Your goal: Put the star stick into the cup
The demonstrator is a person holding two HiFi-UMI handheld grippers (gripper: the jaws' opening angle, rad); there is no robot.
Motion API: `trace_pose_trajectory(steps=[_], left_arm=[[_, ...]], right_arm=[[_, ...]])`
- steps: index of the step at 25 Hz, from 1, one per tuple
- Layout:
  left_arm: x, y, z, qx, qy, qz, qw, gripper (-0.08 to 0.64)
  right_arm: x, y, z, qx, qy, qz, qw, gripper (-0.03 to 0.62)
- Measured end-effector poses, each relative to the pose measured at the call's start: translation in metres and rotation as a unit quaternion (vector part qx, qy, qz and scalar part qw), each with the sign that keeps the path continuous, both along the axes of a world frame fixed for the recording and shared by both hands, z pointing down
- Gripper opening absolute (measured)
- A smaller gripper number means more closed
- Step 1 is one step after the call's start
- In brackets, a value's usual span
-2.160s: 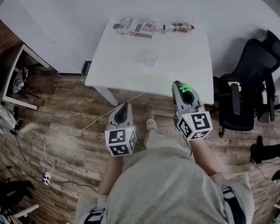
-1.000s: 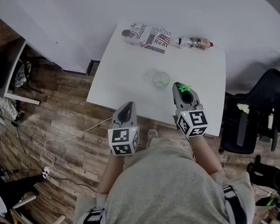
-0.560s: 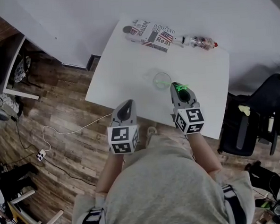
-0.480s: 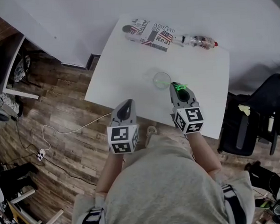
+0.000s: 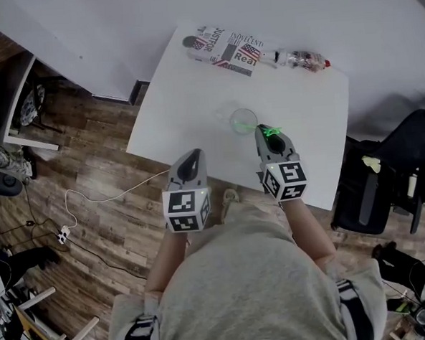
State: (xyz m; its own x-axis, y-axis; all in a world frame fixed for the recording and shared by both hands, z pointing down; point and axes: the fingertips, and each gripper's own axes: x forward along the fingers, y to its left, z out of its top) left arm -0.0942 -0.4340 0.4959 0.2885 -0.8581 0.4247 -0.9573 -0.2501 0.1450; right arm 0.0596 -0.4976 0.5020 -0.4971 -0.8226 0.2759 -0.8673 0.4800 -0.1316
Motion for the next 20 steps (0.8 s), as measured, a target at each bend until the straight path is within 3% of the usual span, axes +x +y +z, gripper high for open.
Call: trace_pose_trajectory(steps=[20], left_arm=[[0.004, 0.014, 0.0, -0.004, 0.0, 0.005, 1.0, 0.011]], right_arm=[[0.023, -0.001, 0.011, -0.009, 0.022, 0.034, 0.999, 0.042]])
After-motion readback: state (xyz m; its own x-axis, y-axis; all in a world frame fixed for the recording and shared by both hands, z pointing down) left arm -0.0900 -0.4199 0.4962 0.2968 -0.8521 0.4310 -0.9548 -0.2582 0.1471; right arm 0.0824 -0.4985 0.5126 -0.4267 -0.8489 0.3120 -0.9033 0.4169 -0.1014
